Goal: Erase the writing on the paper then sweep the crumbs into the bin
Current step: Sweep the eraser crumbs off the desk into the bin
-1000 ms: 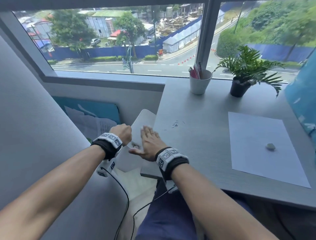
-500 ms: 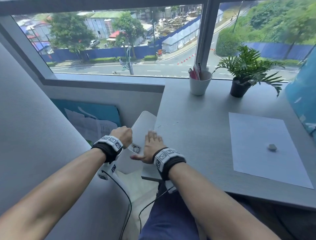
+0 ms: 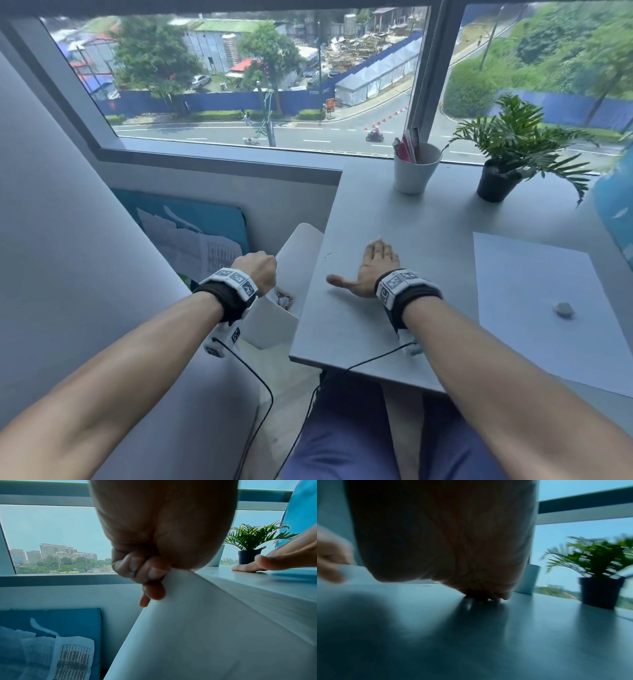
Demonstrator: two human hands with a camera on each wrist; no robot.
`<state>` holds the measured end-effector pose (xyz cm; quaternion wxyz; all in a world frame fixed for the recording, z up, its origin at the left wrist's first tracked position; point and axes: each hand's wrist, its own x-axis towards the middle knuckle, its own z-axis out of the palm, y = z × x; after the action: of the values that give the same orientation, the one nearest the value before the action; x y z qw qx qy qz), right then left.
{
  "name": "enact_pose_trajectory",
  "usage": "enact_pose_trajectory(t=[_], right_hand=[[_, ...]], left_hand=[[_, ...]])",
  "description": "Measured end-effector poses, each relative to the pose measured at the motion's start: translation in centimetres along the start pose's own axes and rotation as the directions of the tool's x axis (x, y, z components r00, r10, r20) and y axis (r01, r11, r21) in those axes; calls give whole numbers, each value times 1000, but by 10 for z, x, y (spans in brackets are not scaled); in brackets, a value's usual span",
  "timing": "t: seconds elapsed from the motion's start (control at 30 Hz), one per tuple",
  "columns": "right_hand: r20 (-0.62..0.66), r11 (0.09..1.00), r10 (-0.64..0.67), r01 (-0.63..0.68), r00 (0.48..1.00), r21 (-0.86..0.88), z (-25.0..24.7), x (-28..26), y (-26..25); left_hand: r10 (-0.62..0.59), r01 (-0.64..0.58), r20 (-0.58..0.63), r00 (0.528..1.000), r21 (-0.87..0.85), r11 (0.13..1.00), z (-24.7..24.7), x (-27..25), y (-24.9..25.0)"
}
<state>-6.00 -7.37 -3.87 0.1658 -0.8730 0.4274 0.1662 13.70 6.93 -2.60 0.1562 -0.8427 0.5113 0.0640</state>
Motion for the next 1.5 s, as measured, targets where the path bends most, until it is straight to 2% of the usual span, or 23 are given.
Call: enact_pose_trajectory(t=[0.1,0.17,0.23,0.3,0.4,0.5,0.57,0.6,0.67,0.73,0.8,0.9,0.97,1.03,1.1,1.17,1.27,1.37,1.43,1.5], right_hand=[[17,968,-251,252,968,-17,20,-13,-51],[66,898,-434,437,898,-40,23,-23,-82],[63,853,-517,520,854,-49,17,-25,-94],[-22,874,-486,486,873,-27,8,-18,-86],[-133,951,-309,308,942,-32,-5,4,-47],[-129,997,-81,82,988,3,-12,20,-14],[-76,999,-44,44,996,-2,-5,20,-21],[-52,997,-75,75,996,-3,1,17,-34],[-4,971,-237,237,971,-35,13,5,-68],[96,893,-425,435,900,-117,22,-9,-99],[113,858,-484,496,868,-134,25,-16,-109],[-66,920,-391,388,918,-48,14,-6,-79],[-164,978,-208,206,964,-31,3,4,-35],[-163,999,31,-32,986,0,-5,8,10],[-97,990,138,-139,986,0,-4,6,28],[-39,997,82,-82,996,5,2,1,6],[23,987,-161,161,987,3,20,-13,-62],[135,895,-441,446,887,-4,33,-35,-115],[113,871,-491,491,864,28,34,-40,-120],[21,892,-452,452,892,9,24,-36,-103]], left_hand=[[-3,3,-7,1000,10,1000,-1,4,4],[-8,8,-13,1000,14,1000,-2,5,6],[-9,10,-20,1000,25,1000,-3,6,6],[-11,11,-18,1000,21,1000,-3,4,4],[1,-1,-17,1000,3,1000,-1,2,0],[4,-4,-18,1000,-14,1000,3,2,-3],[0,0,-9,1000,-9,1000,4,2,-4],[-3,3,-5,1000,-7,1000,4,3,-4],[-10,10,-6,1000,3,1000,3,6,-4],[-10,10,-5,1000,9,1000,2,7,-3],[-7,8,-16,1000,10,1000,2,9,-2],[-1,1,-21,1000,-7,1000,2,9,-3],[7,-8,-14,1000,-27,1000,3,8,-4],[16,-16,-9,1000,-42,999,4,7,-4],[21,-21,-6,1000,-49,999,6,6,-5],[23,-23,-7,1000,-44,999,8,6,-4],[16,-16,-9,1000,-34,999,11,7,-3],[19,-20,-16,1000,-7,1000,9,6,-1],[20,-20,-25,999,-5,1000,10,4,-2],[9,-9,-31,999,-24,1000,12,0,-4]])
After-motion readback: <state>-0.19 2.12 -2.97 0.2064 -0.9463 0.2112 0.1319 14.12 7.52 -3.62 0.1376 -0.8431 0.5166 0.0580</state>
